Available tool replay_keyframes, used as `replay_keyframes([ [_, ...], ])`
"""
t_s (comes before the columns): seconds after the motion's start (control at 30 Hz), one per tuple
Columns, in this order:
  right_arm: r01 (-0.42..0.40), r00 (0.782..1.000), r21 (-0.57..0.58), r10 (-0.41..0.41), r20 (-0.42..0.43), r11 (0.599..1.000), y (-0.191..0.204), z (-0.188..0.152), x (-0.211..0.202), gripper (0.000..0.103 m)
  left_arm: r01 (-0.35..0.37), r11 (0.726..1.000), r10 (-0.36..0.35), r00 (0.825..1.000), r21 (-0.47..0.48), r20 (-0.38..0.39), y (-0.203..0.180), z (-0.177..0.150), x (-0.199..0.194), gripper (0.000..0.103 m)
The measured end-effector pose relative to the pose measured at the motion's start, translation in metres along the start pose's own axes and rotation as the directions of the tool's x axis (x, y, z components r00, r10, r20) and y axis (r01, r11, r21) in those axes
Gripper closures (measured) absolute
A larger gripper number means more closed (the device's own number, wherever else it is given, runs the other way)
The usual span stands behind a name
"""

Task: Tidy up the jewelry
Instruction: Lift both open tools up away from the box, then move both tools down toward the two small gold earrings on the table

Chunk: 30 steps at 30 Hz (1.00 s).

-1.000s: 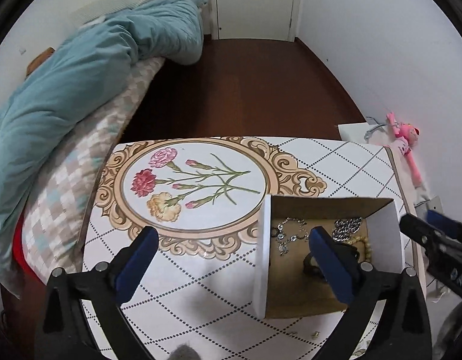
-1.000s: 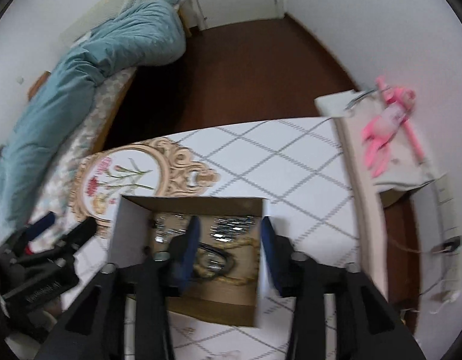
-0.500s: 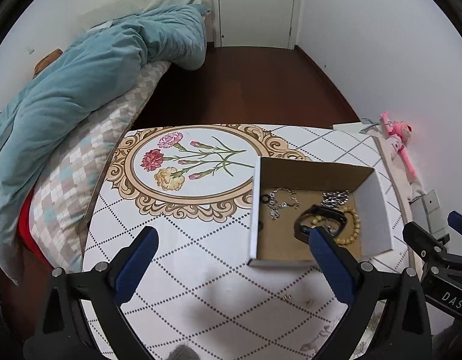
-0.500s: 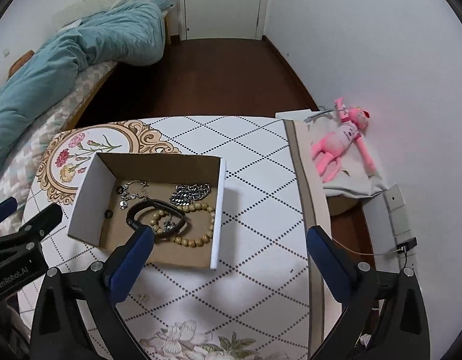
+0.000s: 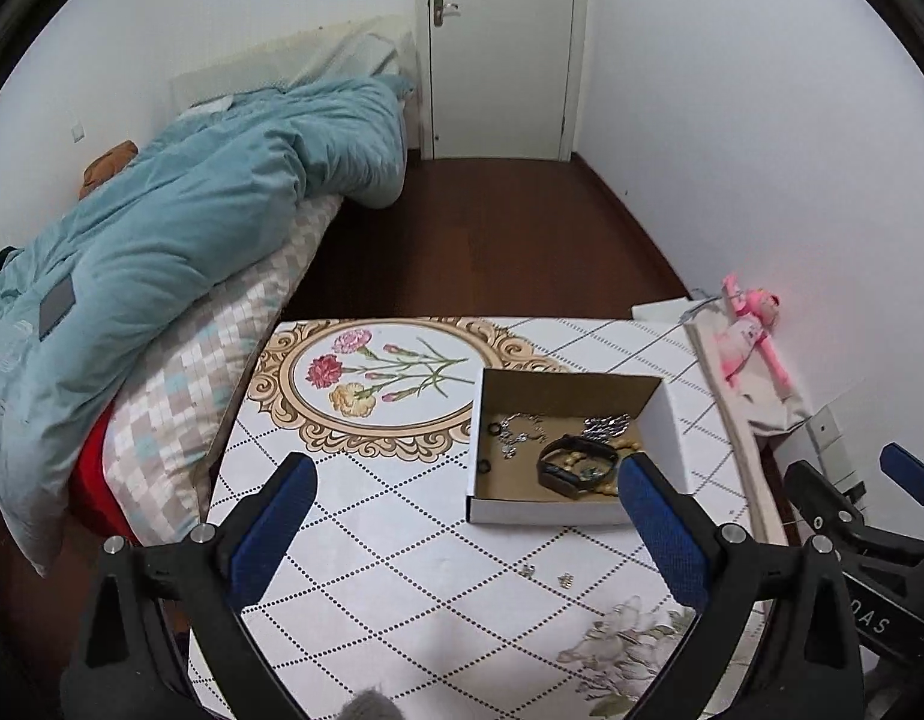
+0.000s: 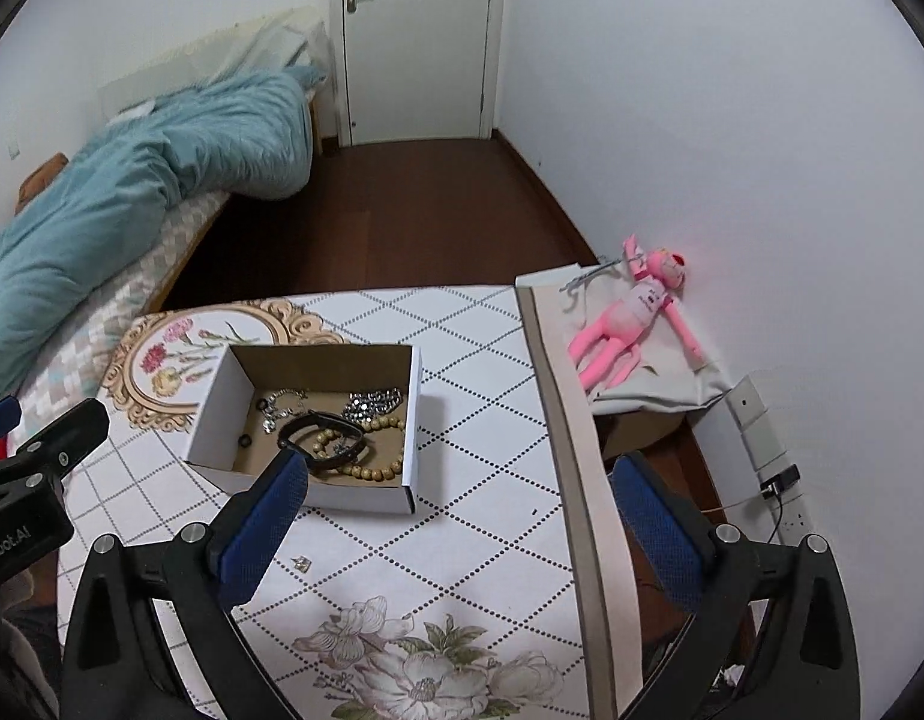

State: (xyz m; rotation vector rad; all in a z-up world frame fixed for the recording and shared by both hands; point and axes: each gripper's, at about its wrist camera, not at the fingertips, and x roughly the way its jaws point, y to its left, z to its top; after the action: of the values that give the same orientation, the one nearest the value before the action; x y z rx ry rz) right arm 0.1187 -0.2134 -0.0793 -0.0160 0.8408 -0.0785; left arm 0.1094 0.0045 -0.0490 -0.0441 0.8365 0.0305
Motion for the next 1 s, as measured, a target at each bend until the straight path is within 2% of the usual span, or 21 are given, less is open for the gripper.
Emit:
replay_keyframes([
  [0.23,0.006,0.999,0.006,-0.006,0.053,1.000,-0.005,0.002,-0.036,0.000,0.008,1.000,-0.009,1.000,0.006,0.025,-0.003,-0.002,-0.021,0.000],
  [0.53,-0.009,0.999,0.021,0.008,0.054,1.000,-0.009,0.001,-0.046,0.000,-0.011,1.000,0.011,1.000,0.004,0.021,-0.002,-0.004,-0.025,0.000],
  [0.8,-0.018,0.999,0.019,0.018,-0.032,1.000,-0.006,-0.014,-0.014,0.000,-0.113,0.994,0.113,0.993,-0.006,-0.038,0.008,-0.019,0.002,0.000],
  [1.0,-0.062,0.987,-0.002,0.061,-0.145,0.998,0.009,-0.040,0.032,0.000,-0.134,0.991,0.131,0.980,-0.012,-0.150,0.028,-0.048,0.044,0.000],
])
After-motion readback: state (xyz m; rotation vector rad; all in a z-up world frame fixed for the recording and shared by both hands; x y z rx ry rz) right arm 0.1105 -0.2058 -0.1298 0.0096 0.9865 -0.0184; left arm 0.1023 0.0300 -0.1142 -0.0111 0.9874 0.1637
